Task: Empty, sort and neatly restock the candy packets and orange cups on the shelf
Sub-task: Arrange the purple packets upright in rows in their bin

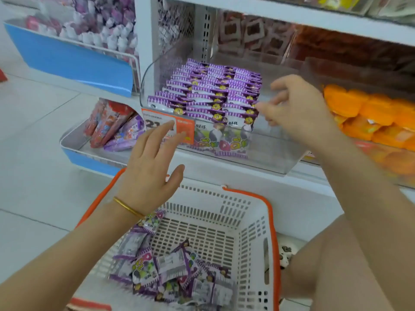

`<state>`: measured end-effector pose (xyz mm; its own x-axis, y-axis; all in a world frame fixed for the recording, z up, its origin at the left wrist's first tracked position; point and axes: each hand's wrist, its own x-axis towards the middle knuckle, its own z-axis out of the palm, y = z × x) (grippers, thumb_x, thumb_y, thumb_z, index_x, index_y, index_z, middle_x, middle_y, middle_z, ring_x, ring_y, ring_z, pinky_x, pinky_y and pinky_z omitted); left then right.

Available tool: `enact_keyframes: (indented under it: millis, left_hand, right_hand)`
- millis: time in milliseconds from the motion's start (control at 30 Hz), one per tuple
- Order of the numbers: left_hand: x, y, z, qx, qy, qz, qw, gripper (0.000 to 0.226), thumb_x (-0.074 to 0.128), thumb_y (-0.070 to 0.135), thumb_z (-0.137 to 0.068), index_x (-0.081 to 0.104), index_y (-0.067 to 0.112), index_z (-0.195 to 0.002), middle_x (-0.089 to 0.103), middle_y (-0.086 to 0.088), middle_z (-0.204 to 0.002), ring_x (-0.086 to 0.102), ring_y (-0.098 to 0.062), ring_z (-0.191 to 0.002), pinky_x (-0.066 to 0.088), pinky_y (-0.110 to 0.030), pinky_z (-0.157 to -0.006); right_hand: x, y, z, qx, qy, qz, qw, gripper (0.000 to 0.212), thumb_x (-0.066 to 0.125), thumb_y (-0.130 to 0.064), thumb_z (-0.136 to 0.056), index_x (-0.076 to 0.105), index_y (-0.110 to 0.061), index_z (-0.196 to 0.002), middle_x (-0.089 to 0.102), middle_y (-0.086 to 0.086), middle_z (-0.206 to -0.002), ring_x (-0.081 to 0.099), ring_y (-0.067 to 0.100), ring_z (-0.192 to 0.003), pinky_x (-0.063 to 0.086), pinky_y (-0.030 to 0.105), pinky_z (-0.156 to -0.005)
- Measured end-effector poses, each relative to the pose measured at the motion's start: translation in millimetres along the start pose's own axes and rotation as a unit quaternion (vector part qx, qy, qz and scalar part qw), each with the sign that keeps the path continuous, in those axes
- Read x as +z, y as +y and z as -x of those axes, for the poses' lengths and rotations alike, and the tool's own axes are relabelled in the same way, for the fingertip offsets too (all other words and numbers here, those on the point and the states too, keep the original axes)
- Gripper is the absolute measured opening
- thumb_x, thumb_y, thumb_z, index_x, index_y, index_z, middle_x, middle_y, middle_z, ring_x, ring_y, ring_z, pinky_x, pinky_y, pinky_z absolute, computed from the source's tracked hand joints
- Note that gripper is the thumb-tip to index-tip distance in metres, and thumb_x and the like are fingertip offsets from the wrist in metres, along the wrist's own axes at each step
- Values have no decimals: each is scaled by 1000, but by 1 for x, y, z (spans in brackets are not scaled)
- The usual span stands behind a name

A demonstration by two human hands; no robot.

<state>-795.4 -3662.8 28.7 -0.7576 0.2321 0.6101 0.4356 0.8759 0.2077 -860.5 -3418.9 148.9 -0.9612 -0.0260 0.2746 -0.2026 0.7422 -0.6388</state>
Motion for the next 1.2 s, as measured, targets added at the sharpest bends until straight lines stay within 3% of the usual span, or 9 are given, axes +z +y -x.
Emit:
enact_keyframes:
  millis: [67,133,300,400,600,700,900,1033,1200]
  left_hand:
    - [1,2,14,3,-24,-5,1000,46,48,23,-85,49,6,-127,45,-19,-135,42,-38,-119,31,-43,-101]
    - [9,-1,30,-4,-81,-7,997,42,46,23,-85,54,5,-121,49,-19,-130,46,-40,-112,34,-43,-95]
    - [40,-8,77,-84,-219,1,972,33,57,13,-80,61,5,-112,54,-22,-127,52,-47,-106,47,-54,-88]
    - [60,-14,106,-136,-292,6,947,37,64,4,-81,60,7,-118,49,-17,-134,44,-44,-118,42,-51,-96]
    - [105,-37,157,-190,-452,-6,872,43,50,18,-91,45,19,-134,34,-5,-146,32,-29,-132,29,-41,-110]
    - [126,-40,172,-207,-509,-10,836,45,47,21,-93,40,20,-137,31,-2,-148,26,-25,-136,18,-34,-113]
    - [146,-41,181,-251,-534,19,807,44,49,24,-93,41,22,-136,34,0,-144,28,-24,-134,30,-39,-111]
    - [143,-38,176,-273,-529,36,803,42,48,23,-94,42,21,-135,36,-1,-142,30,-24,-133,29,-38,-110]
    - [132,-31,161,-299,-510,49,805,43,48,22,-94,41,16,-136,38,-4,-142,33,-23,-131,26,-33,-110]
  right_hand:
    - [18,1,36,-34,4,-104,994,17,62,-18,-89,54,-19,-104,60,-1,-77,66,23,-70,56,37,-63]
    - [61,20,71,23,-129,-128,983,10,57,-12,-92,54,-17,-100,58,3,-79,63,18,-61,55,36,-56]
    - [202,140,131,154,-493,58,855,32,51,-22,-98,58,4,-116,61,16,-96,55,22,-62,49,33,-62]
    - [255,201,175,168,-563,117,801,30,49,-34,-98,58,-8,-86,47,17,-78,45,20,-63,37,33,-67]
    - [311,218,200,170,-542,61,821,48,50,-38,-97,38,-13,-136,52,1,-126,55,14,-105,44,26,-85]
    - [335,218,199,160,-532,67,829,74,58,-39,-93,20,-13,-150,26,7,-155,30,26,-139,31,38,-112]
    - [358,215,194,129,-547,81,823,55,71,-45,-81,54,-13,-123,56,5,-119,54,26,-106,46,37,-86]
    - [353,217,197,167,-544,15,822,34,73,-29,-82,41,-19,-76,39,-3,-75,40,16,-70,28,29,-58]
    - [313,217,180,287,-373,-91,878,32,73,-20,-82,59,4,-99,58,26,-94,57,36,-82,47,45,-71]
